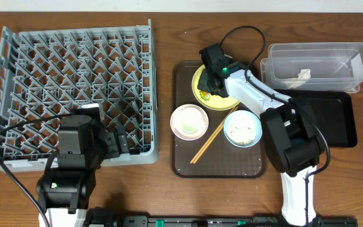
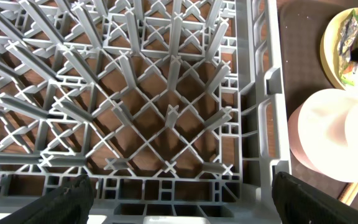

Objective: Sort waste into correct bins and load items into the dishwasher rack
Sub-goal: 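Carry the wrapper with the right gripper and drop it into the clear bin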

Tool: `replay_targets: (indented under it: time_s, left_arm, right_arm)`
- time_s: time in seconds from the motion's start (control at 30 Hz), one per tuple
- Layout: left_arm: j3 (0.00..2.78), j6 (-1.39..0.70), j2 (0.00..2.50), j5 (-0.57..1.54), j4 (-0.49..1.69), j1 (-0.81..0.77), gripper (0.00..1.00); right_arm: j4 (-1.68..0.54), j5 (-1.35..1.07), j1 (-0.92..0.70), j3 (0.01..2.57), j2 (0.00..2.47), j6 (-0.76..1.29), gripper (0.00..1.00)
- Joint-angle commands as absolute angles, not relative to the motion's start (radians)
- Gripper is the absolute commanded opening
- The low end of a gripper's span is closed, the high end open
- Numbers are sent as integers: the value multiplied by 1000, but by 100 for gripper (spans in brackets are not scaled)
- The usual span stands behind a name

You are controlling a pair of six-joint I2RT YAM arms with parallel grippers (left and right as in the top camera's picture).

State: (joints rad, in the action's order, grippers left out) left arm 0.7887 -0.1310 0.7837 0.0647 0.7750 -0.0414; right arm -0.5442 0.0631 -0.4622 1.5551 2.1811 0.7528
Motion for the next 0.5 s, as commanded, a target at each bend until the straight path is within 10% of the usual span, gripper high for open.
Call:
replay_targets:
  time_s: [0.0,0.47]
  left_arm:
    - [809,-136,783,67,774,-44,93]
    - [809,-136,791,67,774,-44,93]
  right_arm:
    - [-572,88,-438,1562,2108,656,1]
    - [-701,265,-146,1562,1793,575,1]
